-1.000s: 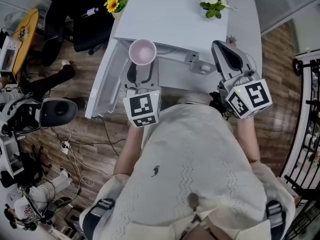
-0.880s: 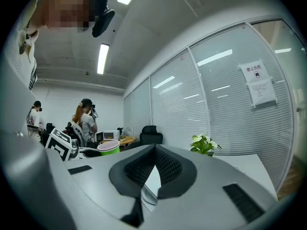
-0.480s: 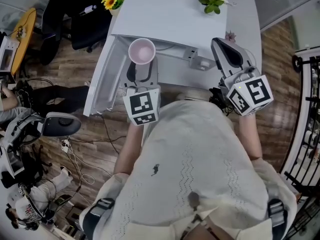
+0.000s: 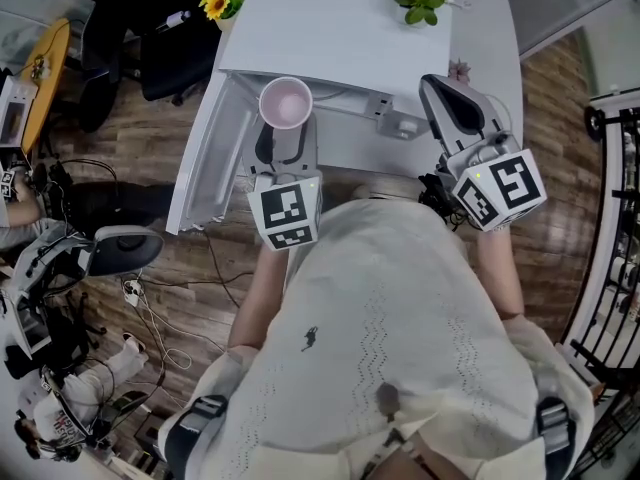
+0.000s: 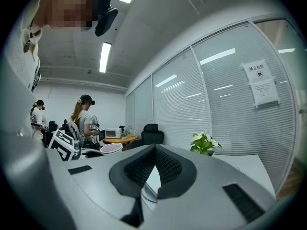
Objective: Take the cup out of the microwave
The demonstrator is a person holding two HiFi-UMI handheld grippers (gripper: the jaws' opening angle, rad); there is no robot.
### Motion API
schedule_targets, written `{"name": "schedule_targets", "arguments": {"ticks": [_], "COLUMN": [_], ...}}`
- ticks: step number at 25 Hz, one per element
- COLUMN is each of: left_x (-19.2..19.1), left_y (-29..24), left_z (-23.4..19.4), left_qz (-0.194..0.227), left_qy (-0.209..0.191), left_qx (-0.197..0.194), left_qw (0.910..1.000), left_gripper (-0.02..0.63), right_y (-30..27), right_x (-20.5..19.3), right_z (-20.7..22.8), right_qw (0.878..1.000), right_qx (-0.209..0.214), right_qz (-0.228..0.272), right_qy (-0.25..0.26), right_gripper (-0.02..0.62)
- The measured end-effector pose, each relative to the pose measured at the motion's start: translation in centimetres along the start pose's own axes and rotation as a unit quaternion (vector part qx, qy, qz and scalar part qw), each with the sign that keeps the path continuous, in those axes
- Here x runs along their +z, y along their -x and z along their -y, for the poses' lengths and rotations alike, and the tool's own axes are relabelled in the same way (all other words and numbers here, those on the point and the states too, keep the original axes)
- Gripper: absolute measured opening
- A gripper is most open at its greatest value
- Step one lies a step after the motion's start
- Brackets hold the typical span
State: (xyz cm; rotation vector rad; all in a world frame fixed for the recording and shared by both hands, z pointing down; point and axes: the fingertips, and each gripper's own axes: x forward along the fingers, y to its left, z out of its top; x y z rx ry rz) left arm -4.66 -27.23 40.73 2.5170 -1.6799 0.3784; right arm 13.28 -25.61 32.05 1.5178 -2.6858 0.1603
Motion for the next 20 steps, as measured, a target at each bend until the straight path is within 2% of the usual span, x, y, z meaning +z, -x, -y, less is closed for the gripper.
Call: {"name": "schedule_targets", "arguments": {"ticks": [20], "left_x": [-2.8], "left_y": [-1.4], "left_z": [-1.0], "left_qz": [-0.021], "left_qy": [0.003], "left_qx": [-0.006], "left_qw": [0.9997], "left_gripper": [0.247], "right_y": [-2.1], "right_x": [-1.1], "right_z": [0.0], "right_qw": [1.000], "right_qx": [-0.004], "right_qz": [-0.010], "right_qy": [-0.012], "right_gripper": [0.008]}}
